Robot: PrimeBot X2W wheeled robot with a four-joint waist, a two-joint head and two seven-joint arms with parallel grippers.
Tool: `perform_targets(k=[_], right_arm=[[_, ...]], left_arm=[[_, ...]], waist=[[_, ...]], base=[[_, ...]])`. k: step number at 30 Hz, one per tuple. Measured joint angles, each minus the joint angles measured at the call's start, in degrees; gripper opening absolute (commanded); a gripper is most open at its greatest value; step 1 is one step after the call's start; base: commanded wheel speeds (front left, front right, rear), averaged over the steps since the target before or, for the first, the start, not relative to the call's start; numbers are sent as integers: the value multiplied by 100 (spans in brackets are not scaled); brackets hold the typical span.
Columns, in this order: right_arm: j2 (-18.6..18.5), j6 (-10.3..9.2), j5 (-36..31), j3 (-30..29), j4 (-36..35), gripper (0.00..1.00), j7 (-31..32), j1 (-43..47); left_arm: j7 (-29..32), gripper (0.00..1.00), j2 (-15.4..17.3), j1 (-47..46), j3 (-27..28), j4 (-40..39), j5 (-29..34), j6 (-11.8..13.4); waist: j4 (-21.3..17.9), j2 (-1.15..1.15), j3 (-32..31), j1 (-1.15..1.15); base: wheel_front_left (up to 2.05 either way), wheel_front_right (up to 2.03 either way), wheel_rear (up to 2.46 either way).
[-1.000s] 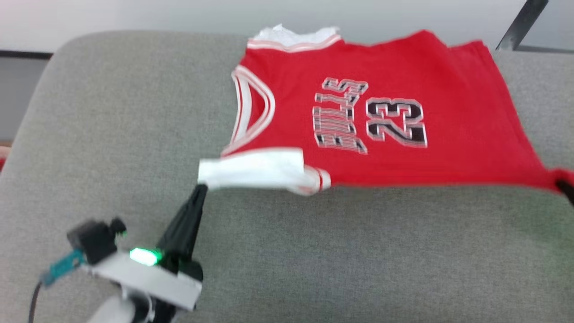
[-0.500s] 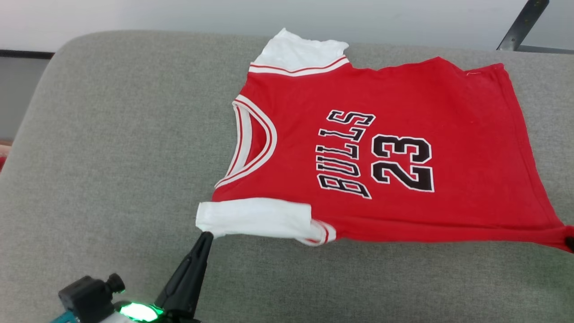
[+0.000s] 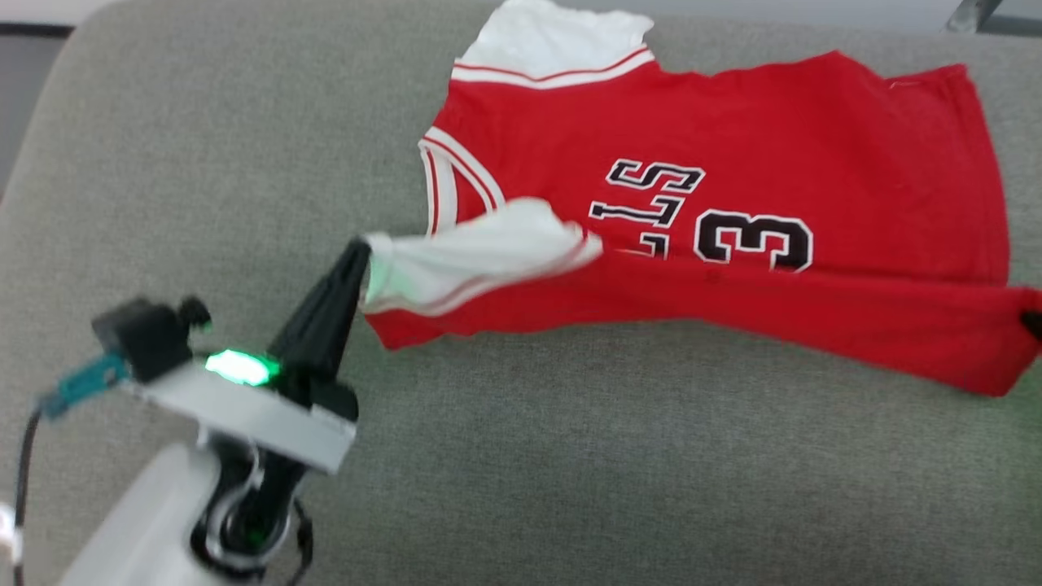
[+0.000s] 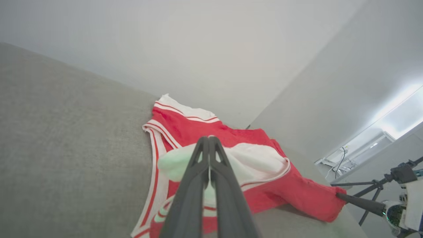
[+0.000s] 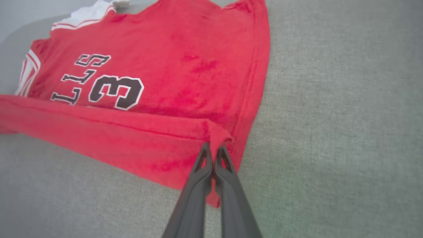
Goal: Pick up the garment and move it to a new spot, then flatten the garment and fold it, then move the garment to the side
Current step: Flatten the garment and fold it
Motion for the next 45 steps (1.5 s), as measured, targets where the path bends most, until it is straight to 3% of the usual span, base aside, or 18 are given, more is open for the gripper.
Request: perform_targets(k=[9, 22, 23, 24, 25, 26, 30, 36, 40, 45], right_arm=[[-60, 0, -234, 382, 858, 0, -15, -1127], [-214, 2, -328, 894, 1543, 0, -467, -1460], [-212, 2, -343, 915, 1572, 14, -557, -1466], [-207, 2, -360, 927, 1603, 40, -660, -1472], [-205, 2, -396, 942, 1636, 60, -751, -1473], [-202, 1, -413, 960, 1660, 100, -850, -1474], [-182, 0, -598, 978, 1689, 100, -1258, -1466], [-60, 0, -771, 797, 1601, 100, -1740, -1355], [54, 0, -845, 683, 1463, 100, -1896, -1245], [114, 0, -859, 589, 1306, 100, -1901, -1082]], left_arm=[[415, 0, -322, -1565, -394, 1492, -7, -310], [211, 0, -392, -2030, -1087, 2642, -67, -348], [180, 13, -370, -2052, -1150, 2700, -49, -352], [154, 49, -339, -2076, -1206, 2743, -27, -354], [138, 96, -300, -2112, -1267, 2765, -16, -354], [133, 100, -250, -2158, -1325, 2780, 11, -354], [256, 100, 12, -2302, -1535, 2797, 122, -354], [918, 100, 573, -2666, -1751, 2710, 332, -354], [1861, 100, 906, -2870, -1974, 2533, 369, -283], [3802, 100, 1133, -3033, -2431, 2221, 14, -102]], waist=[[46, 0, 497, 0], [33, 0, 716, 0], [33, 0, 690, 0], [35, 0, 658, 0], [37, 0, 621, 0], [40, 0, 577, 0], [53, 0, 351, 0], [80, 0, -87, 0], [90, 0, -372, 0], [91, 0, -607, 0]], base=[[0, 0, 0], [0, 0, 0], [0, 0, 0], [0, 0, 0], [0, 0, 0], [0, 0, 0], [0, 0, 0], [0, 0, 0], [0, 0, 0], [0, 0, 0]])
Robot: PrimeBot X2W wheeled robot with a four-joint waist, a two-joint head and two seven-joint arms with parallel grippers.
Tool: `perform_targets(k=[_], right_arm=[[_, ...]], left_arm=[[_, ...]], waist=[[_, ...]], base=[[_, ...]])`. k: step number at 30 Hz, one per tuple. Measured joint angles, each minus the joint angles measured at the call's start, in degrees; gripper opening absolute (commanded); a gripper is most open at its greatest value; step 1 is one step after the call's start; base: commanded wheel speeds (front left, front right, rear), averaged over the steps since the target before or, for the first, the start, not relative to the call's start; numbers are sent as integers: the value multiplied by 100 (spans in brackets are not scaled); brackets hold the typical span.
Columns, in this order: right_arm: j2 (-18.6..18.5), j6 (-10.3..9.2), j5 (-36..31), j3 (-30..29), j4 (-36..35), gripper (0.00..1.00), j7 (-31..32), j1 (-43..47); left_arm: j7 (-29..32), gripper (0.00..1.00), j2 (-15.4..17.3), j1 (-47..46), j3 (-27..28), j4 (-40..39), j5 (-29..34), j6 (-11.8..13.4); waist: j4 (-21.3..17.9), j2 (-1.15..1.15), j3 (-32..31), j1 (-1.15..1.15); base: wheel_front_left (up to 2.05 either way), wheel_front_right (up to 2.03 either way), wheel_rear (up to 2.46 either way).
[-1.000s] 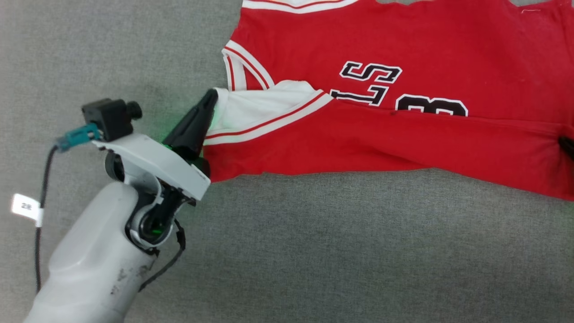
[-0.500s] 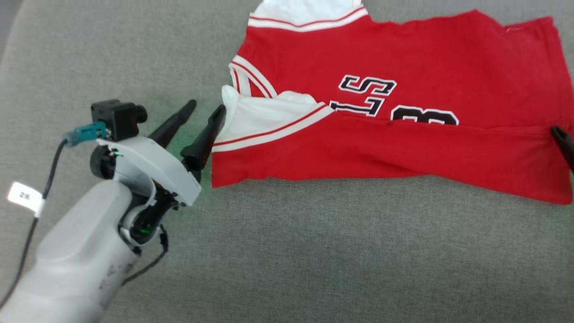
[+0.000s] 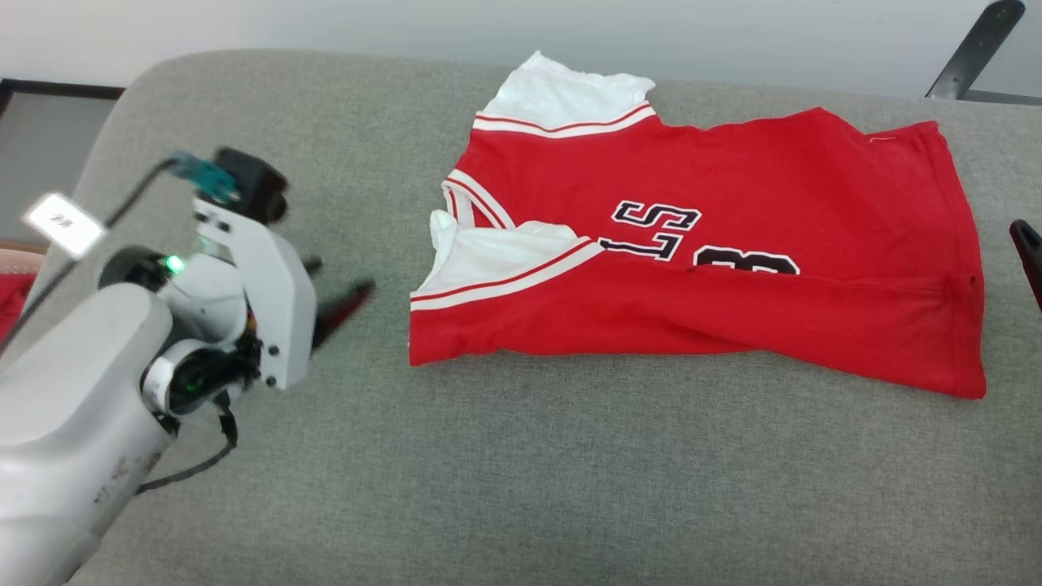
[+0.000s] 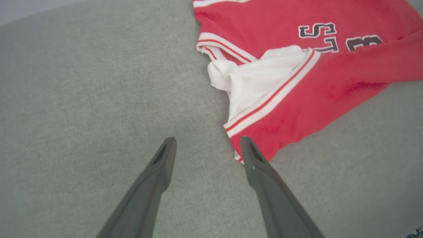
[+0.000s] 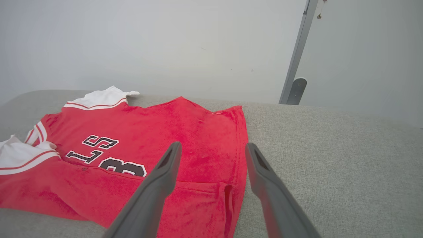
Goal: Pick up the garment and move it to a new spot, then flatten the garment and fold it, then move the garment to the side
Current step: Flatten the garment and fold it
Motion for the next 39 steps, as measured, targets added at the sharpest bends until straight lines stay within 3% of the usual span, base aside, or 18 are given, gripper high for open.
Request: perform_targets(k=[4, 7, 18, 29, 31, 32, 33, 39], right_arm=[[46, 0, -3, 11, -88, 100, 27, 33], [100, 0, -3, 68, -129, 100, 45, 23], [137, 0, -5, 79, -182, 100, 77, -153], [148, 0, -10, 2, -194, 100, 134, -153], [134, 0, 35, 32, -187, 100, 296, -151], [93, 0, 65, 108, -178, 100, 467, -143], [9, 0, 104, 219, -180, 100, 664, -120], [-579, 0, -44, 857, -310, 100, 1681, -159]], left_arm=[[1380, 100, 21, -103, -248, -249, -458, 220], [1679, 100, -90, -198, -175, -250, -742, 430], [1688, 100, -472, -212, -97, 581, -1028, 526], [1683, 100, -597, -202, -45, 1140, -1176, 227], [1646, 49, -619, -203, -37, 1189, -1193, 180], [1619, 35, -625, -206, -30, 1213, -1198, 164], [1594, 0, -626, -210, -24, 1238, -1198, 135], [1504, 0, -695, -266, -16, 1283, -1201, 31]], waist=[[-31, 0, 27, 0], [-99, 0, 105, 0], [-475, 0, 485, 0], [-716, 0, 622, 0], [-717, 0, 622, 0], [-715, 0, 627, 0], [-714, 0, 635, 0], [-686, 0, 725, 0]], base=[[0, 0, 0], [0, 0, 0], [0, 0, 0], [0, 0, 0], [0, 0, 0], [0, 0, 0], [0, 0, 0], [0, 0, 0]])
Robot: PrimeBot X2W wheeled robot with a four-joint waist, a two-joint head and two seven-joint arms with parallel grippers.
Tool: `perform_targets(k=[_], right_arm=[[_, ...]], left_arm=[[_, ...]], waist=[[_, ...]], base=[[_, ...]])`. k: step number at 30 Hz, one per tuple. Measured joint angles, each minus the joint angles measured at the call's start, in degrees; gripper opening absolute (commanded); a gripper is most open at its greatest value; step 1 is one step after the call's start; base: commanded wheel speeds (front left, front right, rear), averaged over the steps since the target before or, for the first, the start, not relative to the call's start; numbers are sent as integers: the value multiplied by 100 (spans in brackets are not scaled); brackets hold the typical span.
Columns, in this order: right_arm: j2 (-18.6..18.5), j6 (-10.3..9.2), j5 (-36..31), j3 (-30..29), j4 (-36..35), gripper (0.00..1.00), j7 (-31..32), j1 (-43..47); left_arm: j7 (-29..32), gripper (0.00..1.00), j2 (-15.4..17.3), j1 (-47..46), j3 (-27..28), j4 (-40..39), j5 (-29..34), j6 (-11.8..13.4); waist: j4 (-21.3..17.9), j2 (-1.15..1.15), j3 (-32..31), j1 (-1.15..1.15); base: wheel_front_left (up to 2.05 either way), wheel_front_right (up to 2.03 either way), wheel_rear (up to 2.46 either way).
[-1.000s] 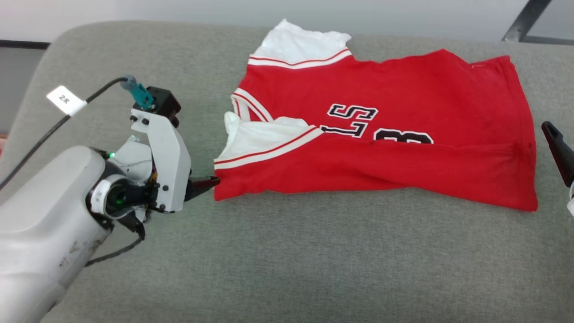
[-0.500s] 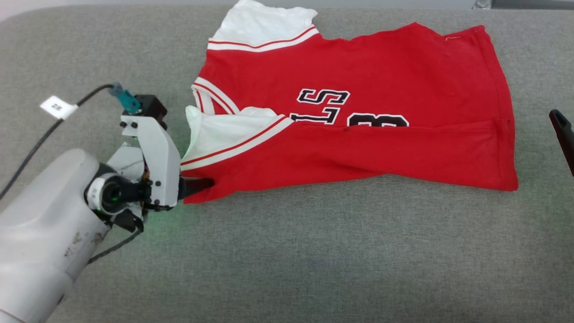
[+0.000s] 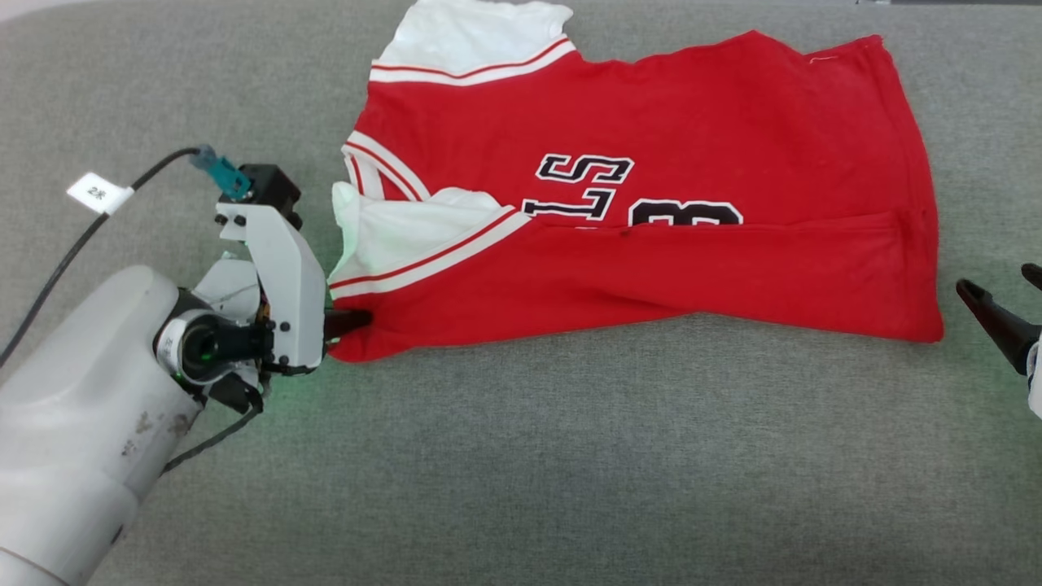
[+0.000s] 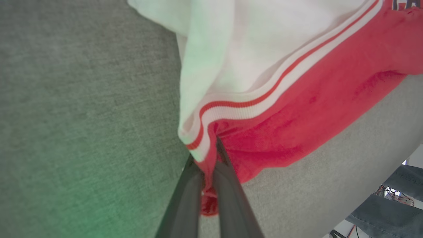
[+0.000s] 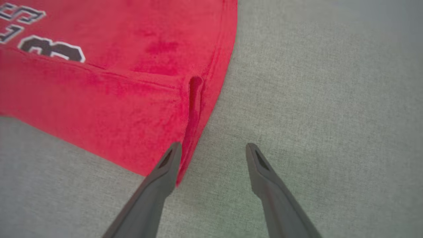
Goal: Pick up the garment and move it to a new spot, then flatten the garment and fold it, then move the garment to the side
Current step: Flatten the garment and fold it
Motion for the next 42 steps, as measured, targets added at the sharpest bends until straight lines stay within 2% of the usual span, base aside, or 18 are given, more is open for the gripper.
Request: perform_targets(k=[3, 7, 14, 15, 16, 17, 18, 31, 38, 42], right_arm=[[-167, 0, -34, 288, 5, 100, 505, -182], [-191, 0, 80, 627, 147, 100, 1139, -416], [-250, 0, 70, 938, 650, 100, 1460, -771], [-267, 0, 83, 989, 670, 53, 1474, -808], [-274, 0, 101, 1017, 692, 46, 1466, -829], [-276, 0, 155, 1021, 726, 15, 1418, -834], [-279, 0, 200, 1037, 756, 0, 1381, -842], [-378, 1, 469, 1170, 943, 0, 1105, -541], [-639, 1, 739, 1013, 571, 0, 1127, 173], [-806, 1, 783, 795, 255, 0, 1126, 631]], left_arm=[[-54, 0, -24, -27, -4, 11, 31, -51], [-124, 0, -87, -64, -16, 18, 51, -107], [-282, 0, -207, -119, -51, 21, 96, -199], [-305, 0, -223, -125, -58, 22, 102, -201], [-330, 0, -234, -130, -67, 24, 103, -211], [-350, 0, -243, -132, -71, 31, 107, -224], [-361, 0, -248, -132, -79, 30, 112, -229], [-682, 0, -211, 294, -164, -160, 21, -276], [-838, 0, 256, 956, -200, -968, -86, -274], [-980, 0, 560, 1322, -176, -1595, -102, -118]], waist=[[44, 0, 41, 0], [115, 0, 86, 0], [237, 0, 159, 0], [254, 0, 166, 0], [267, 0, 170, 0], [278, 0, 171, 0], [285, 0, 167, 0], [286, 0, -278, 0], [312, 0, -638, 0], [360, 0, -746, 0]], base=[[0, 0, 0], [0, 0, 0], [0, 0, 0], [0, 0, 0], [0, 0, 0], [0, 0, 0], [0, 0, 0], [0, 0, 0], [0, 0, 0], [0, 0, 0]])
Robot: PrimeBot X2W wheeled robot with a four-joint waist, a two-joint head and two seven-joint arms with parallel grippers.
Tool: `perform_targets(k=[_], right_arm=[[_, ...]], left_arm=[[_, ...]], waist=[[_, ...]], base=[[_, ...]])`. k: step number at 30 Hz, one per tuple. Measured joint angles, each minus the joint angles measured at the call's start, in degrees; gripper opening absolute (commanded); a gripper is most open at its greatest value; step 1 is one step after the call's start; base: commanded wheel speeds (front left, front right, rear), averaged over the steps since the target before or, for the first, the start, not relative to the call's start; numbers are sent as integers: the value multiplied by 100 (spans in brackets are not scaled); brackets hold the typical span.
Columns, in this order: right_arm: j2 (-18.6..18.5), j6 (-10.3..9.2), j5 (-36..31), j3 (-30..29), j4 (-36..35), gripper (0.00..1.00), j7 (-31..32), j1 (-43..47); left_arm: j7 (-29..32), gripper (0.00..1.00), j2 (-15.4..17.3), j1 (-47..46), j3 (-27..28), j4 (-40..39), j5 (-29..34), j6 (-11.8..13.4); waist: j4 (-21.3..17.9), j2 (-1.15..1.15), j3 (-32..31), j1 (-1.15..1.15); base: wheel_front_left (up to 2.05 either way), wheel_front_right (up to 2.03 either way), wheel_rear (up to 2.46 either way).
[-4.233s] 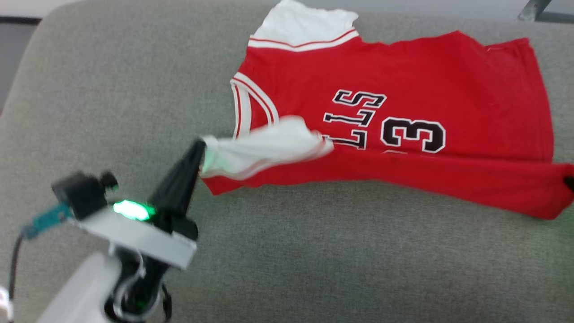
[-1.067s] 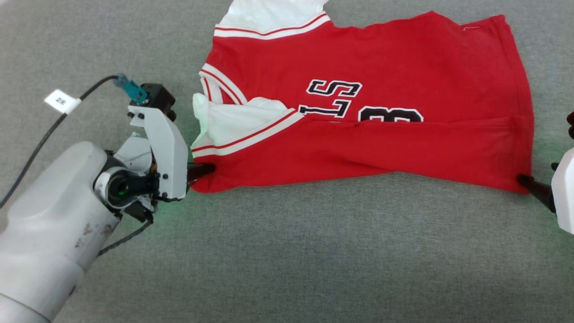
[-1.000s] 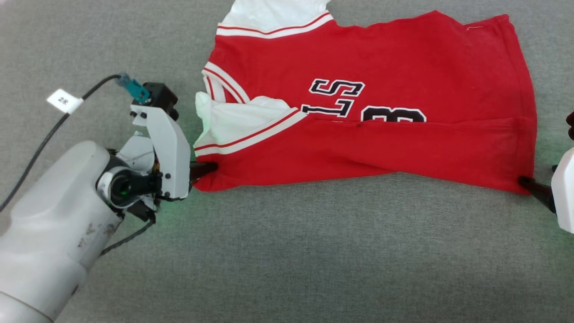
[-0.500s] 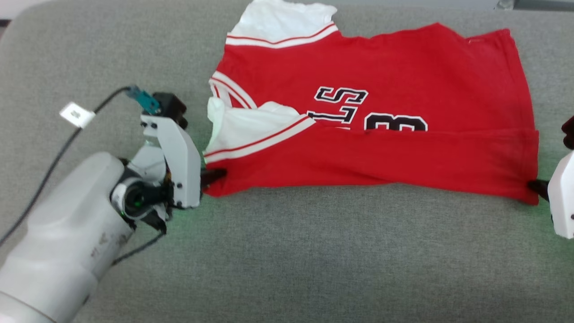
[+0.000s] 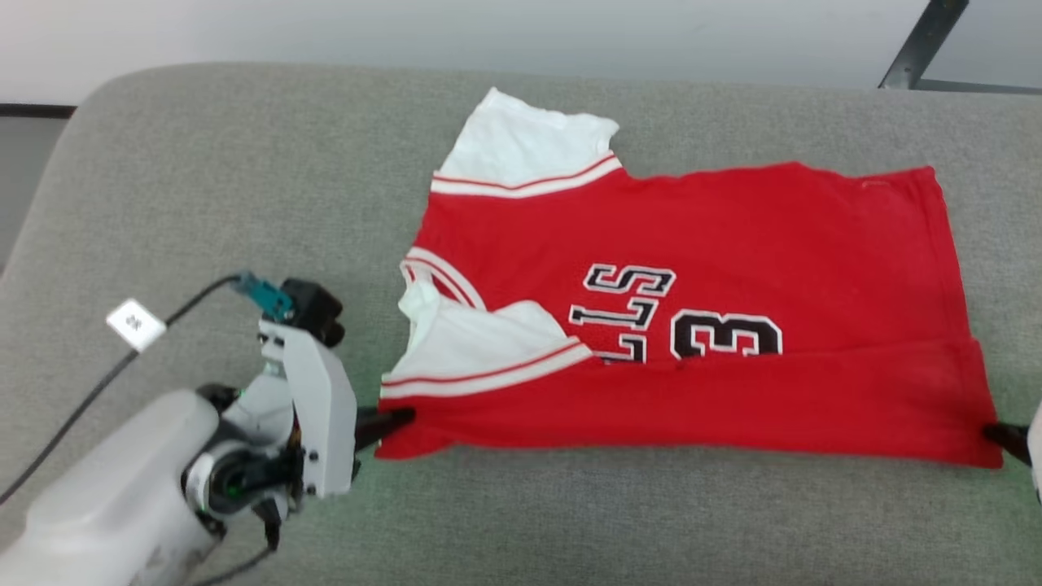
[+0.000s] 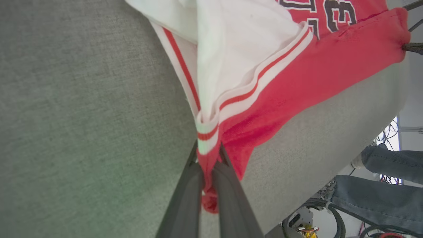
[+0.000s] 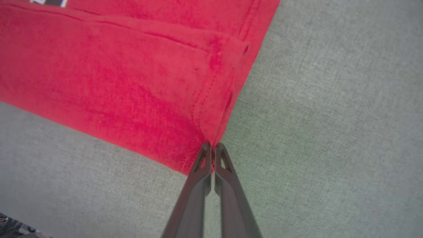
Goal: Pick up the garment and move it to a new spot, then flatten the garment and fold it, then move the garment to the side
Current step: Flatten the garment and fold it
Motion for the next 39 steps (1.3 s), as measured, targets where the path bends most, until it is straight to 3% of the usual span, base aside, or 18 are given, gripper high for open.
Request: perform_targets(k=[9, 10, 11, 12, 13, 14, 15, 21, 26, 32, 39], right_arm=[[75, 0, -66, -702, -757, 0, 26, 1162], [116, 0, -87, -775, -855, 10, 23, 1245], [163, 0, -144, -853, -935, 43, -25, 1299], [232, -1, -211, -967, -987, 91, -100, 1306], [314, 0, -268, -1092, -1033, 100, -202, 1306], [393, -1, -331, -1209, -1080, 100, -303, 1313], [478, -1, -450, -1315, -1138, 100, -432, 1329], [1129, -1, -1037, -2020, -1269, 100, -1535, 1349], [1746, -1, -1502, -2506, -1200, 100, -2481, 1256], [2416, -4, -1969, -2552, -977, 100, -3163, 773], [2788, -4, -2189, -2131, -779, 100, -3571, 294]], left_arm=[[-425, 0, 450, 793, 40, -1201, 22, 508], [-489, 0, 463, 848, 58, -1281, 21, 553], [-563, 0, 481, 900, 88, -1358, 22, 597], [-642, 20, 495, 936, 120, -1413, 24, 641], [-778, 44, 501, 981, 174, -1466, 46, 690], [-967, 58, 495, 1046, 268, -1504, 42, 765], [-1159, 100, 483, 1124, 379, -1544, 0, 840], [-2763, 100, 453, 1919, 971, -1827, 45, 1227], [-4404, 100, 85, 2493, 1606, -1915, 191, 1532], [-4759, 100, -89, 2504, 1811, -1735, 756, 1508], [-4676, 100, 74, 1246, 1953, -1248, 1361, 1302]], waist=[[92, 0, -122, 0], [95, 0, -139, 0], [98, 0, -157, 0], [102, 0, -176, 0], [107, 0, -196, 0], [114, 0, -215, 0], [119, 0, -233, 0], [185, 0, -305, 0], [327, 0, -299, 0], [363, 0, -190, 0], [76, 0, -29, 0]], base=[[0, 0, 0], [0, 0, 0], [0, 0, 0], [0, 0, 0], [0, 0, 0], [0, 0, 0], [0, 0, 0], [0, 0, 0], [0, 0, 0], [0, 0, 0], [0, 0, 0]])
